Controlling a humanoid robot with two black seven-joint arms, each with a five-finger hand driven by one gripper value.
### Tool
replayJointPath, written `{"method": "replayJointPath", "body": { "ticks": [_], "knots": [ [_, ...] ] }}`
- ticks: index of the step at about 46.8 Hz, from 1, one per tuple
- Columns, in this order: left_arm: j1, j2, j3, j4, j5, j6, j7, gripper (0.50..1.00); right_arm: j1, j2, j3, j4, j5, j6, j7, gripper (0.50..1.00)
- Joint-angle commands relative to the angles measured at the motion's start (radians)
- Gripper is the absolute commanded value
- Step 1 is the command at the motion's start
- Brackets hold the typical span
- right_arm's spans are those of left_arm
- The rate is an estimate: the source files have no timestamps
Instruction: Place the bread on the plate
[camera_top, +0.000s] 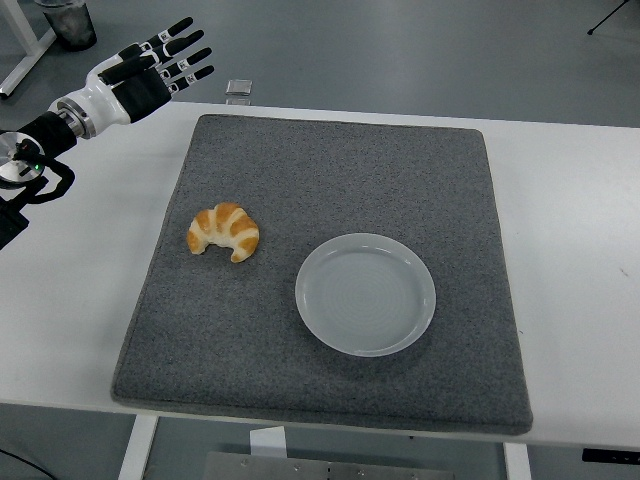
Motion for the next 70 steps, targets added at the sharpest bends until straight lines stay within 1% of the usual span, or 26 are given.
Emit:
{"method": "replayJointPath", "body": {
  "ticks": [1, 19, 27, 31, 33, 38, 45, 48, 60, 66, 70],
  "knots": [
    [0.000, 0.000, 0.000, 0.000, 0.000, 0.000, -0.001, 0.999, -0.001, 0.000, 0.000, 0.000, 0.000, 0.000, 0.000, 0.952],
    [0.002, 0.002, 0.003, 0.002, 0.000, 0.000, -0.001, 1.000, 0.000, 0.000, 0.000, 0.000, 0.000, 0.000, 0.000, 0.952],
    [-0.015, 0.003, 0.005, 0.013, 0.000, 0.000, -0.001, 0.999, 0.000, 0.000, 0.000, 0.000, 0.000, 0.000, 0.000, 0.952],
    [-0.021, 0.009, 0.005, 0.011, 0.006, 0.000, -0.005, 0.999, -0.001, 0.000, 0.000, 0.000, 0.000, 0.000, 0.000, 0.952],
    [-0.023, 0.011, 0.005, 0.008, 0.018, 0.000, -0.015, 0.996, 0.000, 0.000, 0.000, 0.000, 0.000, 0.000, 0.000, 0.952],
    [-0.026, 0.014, -0.001, 0.005, 0.119, 0.000, -0.040, 0.996, 0.000, 0.000, 0.000, 0.000, 0.000, 0.000, 0.000, 0.952],
    [-0.031, 0.021, -0.004, -0.001, 0.293, 0.000, -0.124, 0.996, 0.000, 0.000, 0.000, 0.000, 0.000, 0.000, 0.000, 0.952],
    [-0.032, 0.025, -0.006, -0.001, 0.348, 0.000, -0.146, 0.996, 0.000, 0.000, 0.000, 0.000, 0.000, 0.000, 0.000, 0.952],
    [-0.031, 0.034, -0.005, -0.001, 0.412, 0.000, -0.152, 0.996, -0.001, 0.000, 0.000, 0.000, 0.000, 0.000, 0.000, 0.954],
    [-0.052, 0.072, -0.009, -0.009, 0.546, 0.000, -0.152, 0.996, -0.001, 0.000, -0.002, 0.000, 0.000, 0.000, 0.000, 0.954],
    [-0.057, 0.104, -0.009, -0.050, 0.592, 0.000, -0.152, 0.996, 0.000, 0.000, 0.000, 0.000, 0.000, 0.000, 0.000, 0.952]
  ]
}}
